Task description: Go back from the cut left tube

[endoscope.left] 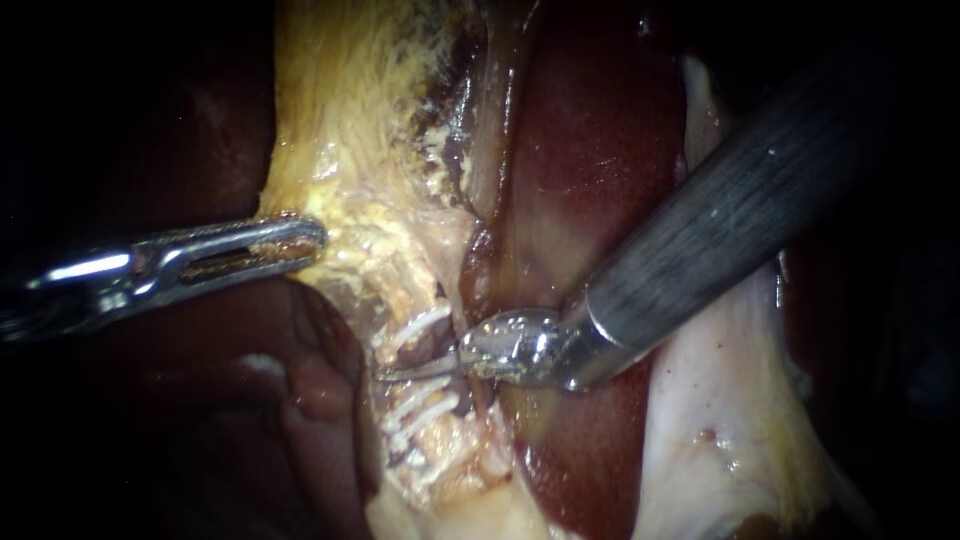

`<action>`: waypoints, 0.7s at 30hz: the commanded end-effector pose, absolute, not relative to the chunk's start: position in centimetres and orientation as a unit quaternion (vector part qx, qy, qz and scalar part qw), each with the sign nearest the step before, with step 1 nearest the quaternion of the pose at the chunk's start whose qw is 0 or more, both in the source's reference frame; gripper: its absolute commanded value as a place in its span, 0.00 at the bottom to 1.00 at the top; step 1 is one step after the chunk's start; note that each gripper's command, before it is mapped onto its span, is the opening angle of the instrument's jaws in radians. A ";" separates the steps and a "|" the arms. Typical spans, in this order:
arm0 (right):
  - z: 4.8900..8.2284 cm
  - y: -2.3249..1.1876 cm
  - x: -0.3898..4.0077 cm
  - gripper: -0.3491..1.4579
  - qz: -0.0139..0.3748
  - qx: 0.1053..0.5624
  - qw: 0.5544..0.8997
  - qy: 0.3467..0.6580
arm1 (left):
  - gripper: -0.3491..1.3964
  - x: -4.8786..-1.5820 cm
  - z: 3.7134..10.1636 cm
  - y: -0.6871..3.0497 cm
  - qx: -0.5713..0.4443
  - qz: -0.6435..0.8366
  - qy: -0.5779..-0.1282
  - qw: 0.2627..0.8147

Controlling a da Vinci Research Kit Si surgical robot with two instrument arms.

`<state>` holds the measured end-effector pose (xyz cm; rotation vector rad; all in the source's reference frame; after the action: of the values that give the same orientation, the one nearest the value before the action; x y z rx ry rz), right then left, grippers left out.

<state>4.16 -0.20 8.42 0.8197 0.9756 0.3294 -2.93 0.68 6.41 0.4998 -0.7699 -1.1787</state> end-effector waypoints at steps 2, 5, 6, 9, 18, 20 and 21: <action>8.40 -0.20 4.15 0.00 0.153 0.381 0.790 0.455 | 0.00 -2.93 6.41 0.68 0.227 -0.536 -0.350 0.734; 8.40 -0.20 4.15 0.06 0.155 0.380 0.787 0.460 | 0.00 -2.93 6.41 0.68 0.227 -0.536 -0.350 0.734; 8.40 -0.20 4.15 0.14 0.156 0.379 0.787 0.461 | 0.00 -2.93 6.41 0.68 0.227 -0.536 -0.350 0.734; 8.39 -0.19 4.15 0.38 0.160 0.375 0.788 0.461 | 0.00 -2.93 6.41 0.68 0.228 -0.535 -0.350 0.734; 8.39 -0.19 4.14 0.54 0.156 0.371 0.789 0.464 | 0.00 -2.92 6.42 0.68 0.228 -0.535 -0.351 0.734; 8.39 -0.19 4.14 0.58 0.154 0.369 0.790 0.465 | 0.00 -2.92 6.42 0.68 0.228 -0.535 -0.351 0.734; 8.39 -0.19 4.13 0.59 0.152 0.367 0.791 0.466 | 0.00 -2.92 6.42 0.68 0.228 -0.535 -0.351 0.734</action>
<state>4.13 -0.19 8.38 0.7871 1.0028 0.3287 -2.92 0.68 6.42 0.4999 -0.7706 -1.1770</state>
